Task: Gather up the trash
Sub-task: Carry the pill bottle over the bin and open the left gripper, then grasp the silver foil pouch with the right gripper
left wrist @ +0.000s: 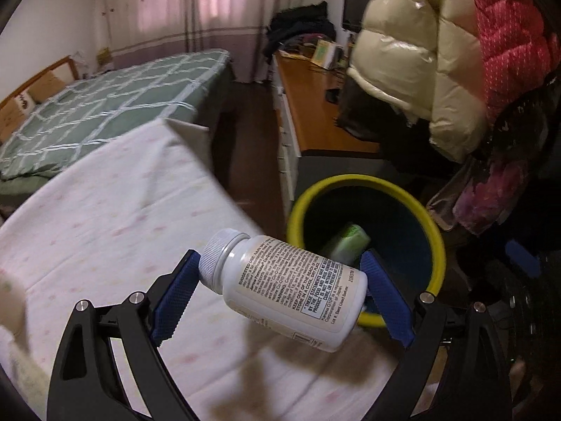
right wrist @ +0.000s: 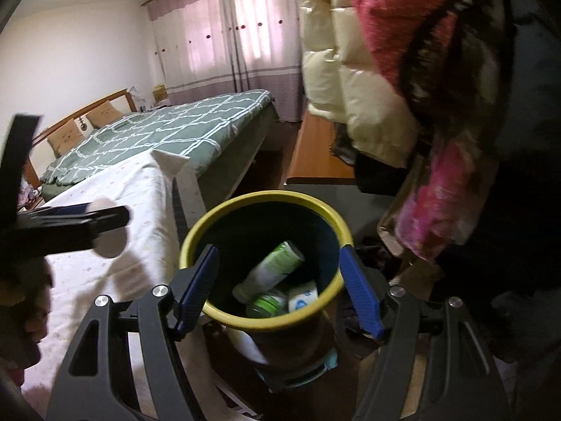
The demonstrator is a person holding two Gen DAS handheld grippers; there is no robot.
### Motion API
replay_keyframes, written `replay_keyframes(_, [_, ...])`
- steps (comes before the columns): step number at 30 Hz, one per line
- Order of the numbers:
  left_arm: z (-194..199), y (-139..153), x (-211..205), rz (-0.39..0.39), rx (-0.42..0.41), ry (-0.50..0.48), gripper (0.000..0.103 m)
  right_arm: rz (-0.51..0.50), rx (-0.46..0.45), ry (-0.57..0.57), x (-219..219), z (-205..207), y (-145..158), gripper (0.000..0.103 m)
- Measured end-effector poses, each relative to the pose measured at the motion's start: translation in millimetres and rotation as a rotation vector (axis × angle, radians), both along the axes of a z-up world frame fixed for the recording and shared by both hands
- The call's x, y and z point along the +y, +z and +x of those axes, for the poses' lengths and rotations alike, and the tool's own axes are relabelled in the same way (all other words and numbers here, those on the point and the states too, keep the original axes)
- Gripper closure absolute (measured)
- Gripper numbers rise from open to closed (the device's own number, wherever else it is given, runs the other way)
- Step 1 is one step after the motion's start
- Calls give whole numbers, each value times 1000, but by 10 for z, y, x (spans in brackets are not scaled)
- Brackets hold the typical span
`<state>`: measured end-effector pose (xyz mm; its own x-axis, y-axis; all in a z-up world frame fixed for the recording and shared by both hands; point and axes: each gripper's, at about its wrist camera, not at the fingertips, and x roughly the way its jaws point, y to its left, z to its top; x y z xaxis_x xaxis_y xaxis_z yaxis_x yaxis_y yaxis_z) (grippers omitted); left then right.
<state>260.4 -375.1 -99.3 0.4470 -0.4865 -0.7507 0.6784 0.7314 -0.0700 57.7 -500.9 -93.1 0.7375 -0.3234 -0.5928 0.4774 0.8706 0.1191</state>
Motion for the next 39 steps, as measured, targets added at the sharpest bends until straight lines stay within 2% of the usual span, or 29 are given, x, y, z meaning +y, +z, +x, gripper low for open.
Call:
replay_keyframes(5, [-25,-126,-559,27,20,-47,12,16,0,-26,-124,-118,-23,35])
replay_keyframes(10, [0,-210,-886,45,33,-56,12,26,3,-44,-199,-148,-27,35])
replay_keyframes(11, [19,-226,-935,49,34,-54,9,29,3,-46,-212,-151,-29,35])
replay_keyframes(14, [65,-219,-974,42,14,-22,5,31,5,-47,-206,-139,-29,35])
replay_keyframes(19, [0,-42,-701,11,-40,26,5,33,8,-32,-156,-96,-26,35])
replay_keyframes(23, [-249,292,-178,-49,-138,64,5,39,6,-3,-63,-41,-22,35])
replay_keyframes(28, [-524,640,748,-112,-231,191,5,48,7,68,178,116,-27,35])
replay_keyframes(32, [-698,733,1668,-125,-251,366,5,63,12,172,519,322,-21,35])
replay_keyframes(39, [-1161,674,3264,-62,-292,731,5,84,4,425,1453,727,48,35])
